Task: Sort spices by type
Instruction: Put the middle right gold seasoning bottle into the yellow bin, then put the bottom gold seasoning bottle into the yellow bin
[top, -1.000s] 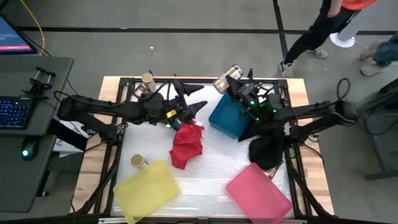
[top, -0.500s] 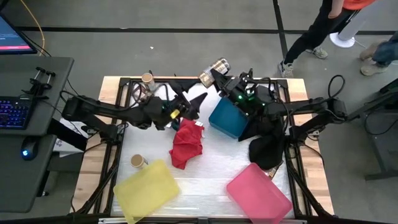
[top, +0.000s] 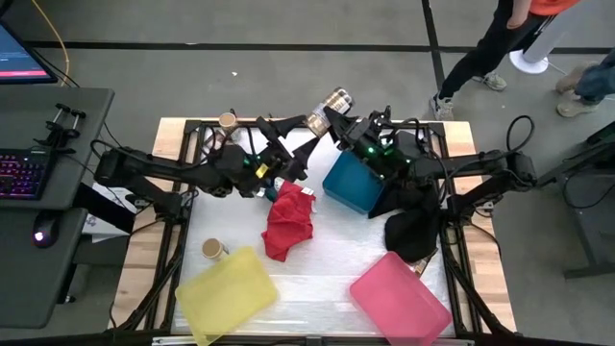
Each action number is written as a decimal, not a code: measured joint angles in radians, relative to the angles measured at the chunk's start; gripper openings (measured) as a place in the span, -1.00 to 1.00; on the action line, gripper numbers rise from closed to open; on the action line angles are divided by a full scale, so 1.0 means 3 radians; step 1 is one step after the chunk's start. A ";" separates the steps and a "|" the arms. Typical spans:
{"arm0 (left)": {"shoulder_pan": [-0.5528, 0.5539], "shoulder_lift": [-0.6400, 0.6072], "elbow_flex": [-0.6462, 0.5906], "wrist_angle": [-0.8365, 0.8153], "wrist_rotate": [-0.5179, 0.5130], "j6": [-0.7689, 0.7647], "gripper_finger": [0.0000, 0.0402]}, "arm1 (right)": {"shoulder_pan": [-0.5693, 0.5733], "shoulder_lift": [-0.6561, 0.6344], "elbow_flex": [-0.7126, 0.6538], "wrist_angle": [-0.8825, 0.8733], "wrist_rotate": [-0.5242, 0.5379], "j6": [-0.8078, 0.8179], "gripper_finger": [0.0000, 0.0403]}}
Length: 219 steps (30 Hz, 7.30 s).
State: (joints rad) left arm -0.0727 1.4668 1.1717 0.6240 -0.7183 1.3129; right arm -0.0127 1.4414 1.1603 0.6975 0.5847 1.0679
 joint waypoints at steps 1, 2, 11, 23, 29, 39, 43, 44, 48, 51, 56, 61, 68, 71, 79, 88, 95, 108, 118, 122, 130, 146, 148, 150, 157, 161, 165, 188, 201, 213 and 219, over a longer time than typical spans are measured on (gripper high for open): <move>0.0009 0.0021 -0.0001 0.0001 0.0005 0.0000 0.69 | 0.0008 0.0000 0.0000 -0.0007 0.0002 0.0021 0.37; 0.0019 0.0036 -0.0001 0.0009 0.0005 0.0003 0.69 | 0.0011 0.0001 -0.0001 -0.0017 0.0027 0.0022 0.37; 0.0067 0.0100 -0.0001 0.0258 0.0059 0.0327 0.69 | 0.0074 0.0000 -0.0001 -0.0005 0.0029 0.0027 0.37; 0.0070 0.0121 -0.0003 0.0356 0.0425 0.0284 0.69 | 0.0093 -0.0003 -0.0001 -0.0071 0.0084 0.0105 0.37; 0.0067 0.0121 -0.0003 0.0358 0.0532 0.0285 0.69 | 0.0096 -0.0003 -0.0001 -0.0100 0.0089 0.0113 0.37; 0.0113 0.0120 -0.0003 0.0281 0.0503 0.0255 0.68 | 0.0096 -0.0003 -0.0003 -0.0098 0.0077 0.0110 0.37; 0.0113 0.0120 -0.0003 0.0257 0.0519 0.0255 0.67 | 0.0096 -0.0003 -0.0003 -0.0099 0.0071 0.0109 0.37; 0.0113 0.0120 -0.0003 0.0253 0.0520 0.0256 0.66 | 0.0096 -0.0003 -0.0003 -0.0100 0.0070 0.0108 0.37; 0.0113 0.0119 -0.0003 0.0234 0.0522 0.0255 0.58 | 0.0096 -0.0003 -0.0004 -0.0104 0.0070 0.0112 0.37; 0.0113 0.0115 -0.0001 0.0200 0.0514 0.0257 0.44 | 0.0095 -0.0003 -0.0006 -0.0109 0.0073 0.0110 0.37; 0.0111 0.0113 -0.0001 0.0233 0.0398 0.0262 0.21 | 0.0095 -0.0003 -0.0006 -0.0097 0.0048 0.0106 0.53; 0.0103 0.0123 -0.0001 0.0246 0.0191 0.0253 0.21 | 0.0081 -0.0013 -0.0006 -0.0091 0.0032 0.0076 0.91; 0.0064 0.0113 0.0004 0.0291 -0.0381 0.0137 0.21 | -0.0043 -0.0245 -0.0009 -0.0171 0.0023 -0.0290 0.89; 0.0054 0.0113 -0.0004 0.0197 -0.0715 0.0081 0.21 | -0.0097 -0.0432 -0.0001 -0.0303 0.0024 -0.0479 0.89; -0.0345 -0.0295 -0.0004 -0.1688 -0.1028 -0.1760 0.21 | -0.0139 -0.1016 -0.0001 -0.0877 0.0031 -0.1095 0.90; -0.0709 -0.0885 -0.0009 -0.4146 0.1334 -0.5160 0.21 | -0.0140 -0.1455 0.0000 -0.1792 0.0032 -0.1232 0.90; -0.1430 -0.1016 -0.0001 -0.4734 0.2428 -0.6652 0.21 | -0.0140 -0.1498 -0.0003 -0.2368 0.0032 -0.1210 0.90; -0.3133 -0.0177 -0.0003 -0.5446 0.2529 -0.8014 0.21 | -0.0334 -0.1495 -0.0004 -0.2646 0.0030 -0.1143 0.90; -0.3319 0.0369 0.0000 -0.5628 0.2215 -0.7837 0.27 | -0.0505 -0.1495 -0.0004 -0.2647 -0.0149 -0.1081 0.90; -0.3315 0.0420 -0.0001 -0.5694 0.2225 -0.7862 0.51 | -0.0505 -0.1494 -0.0004 -0.2648 -0.0153 -0.1081 0.90; -0.3313 0.0311 -0.0001 -0.5691 0.2565 -0.7876 0.66 | -0.0504 -0.1494 -0.0004 -0.2648 -0.0155 -0.1081 0.90; -0.2963 -0.0871 0.0000 -0.6466 0.1794 -0.7902 0.66 | -0.0504 -0.1494 -0.0004 -0.2765 -0.0155 -0.1080 0.90; -0.2806 -0.0875 0.0000 -0.6643 0.1759 -0.7320 0.66 | -0.0504 -0.1494 -0.0004 -0.2803 -0.0157 -0.1062 0.90; -0.2634 -0.0846 -0.0009 -0.6666 0.1751 -0.6649 0.67 | -0.0503 -0.1494 -0.0005 -0.2835 -0.0159 -0.1055 0.90; -0.2266 -0.0786 -0.0186 -0.6459 0.1856 -0.5499 0.67 | -0.0503 -0.1494 -0.0005 -0.2944 -0.0216 -0.1024 0.90; -0.2248 -0.0816 -0.0369 -0.6425 0.2014 -0.5365 0.67 | -0.0503 -0.1493 -0.0005 -0.3002 -0.0290 -0.1018 0.90; -0.2248 -0.0813 -0.0515 -0.6267 0.2068 -0.5107 0.67 | -0.0503 -0.1492 -0.0005 -0.3016 -0.0300 -0.1018 0.90; -0.1984 -0.0813 -0.0687 -0.6155 0.2283 -0.4472 0.67 | -0.0503 -0.1486 -0.0006 -0.3137 -0.0303 -0.0963 0.90; -0.1984 -0.0813 -0.0924 -0.5907 0.2250 -0.4481 0.67 | -0.0502 -0.1486 -0.0006 -0.3151 -0.0304 -0.0933 0.90; -0.1984 -0.0813 -0.0924 -0.5800 0.2245 -0.4483 0.50 | -0.0501 -0.1486 -0.0006 -0.3161 -0.0304 -0.0932 0.90; -0.1984 -0.0819 -0.0918 -0.5720 0.2248 -0.4522 0.18 | -0.0501 -0.1486 -0.0006 -0.3165 -0.0303 -0.0932 0.90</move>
State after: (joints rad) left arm -0.6678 1.2210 0.8962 -1.0920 -0.0439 -0.0437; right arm -0.1631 0.9955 1.1584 -0.2520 0.4937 0.7883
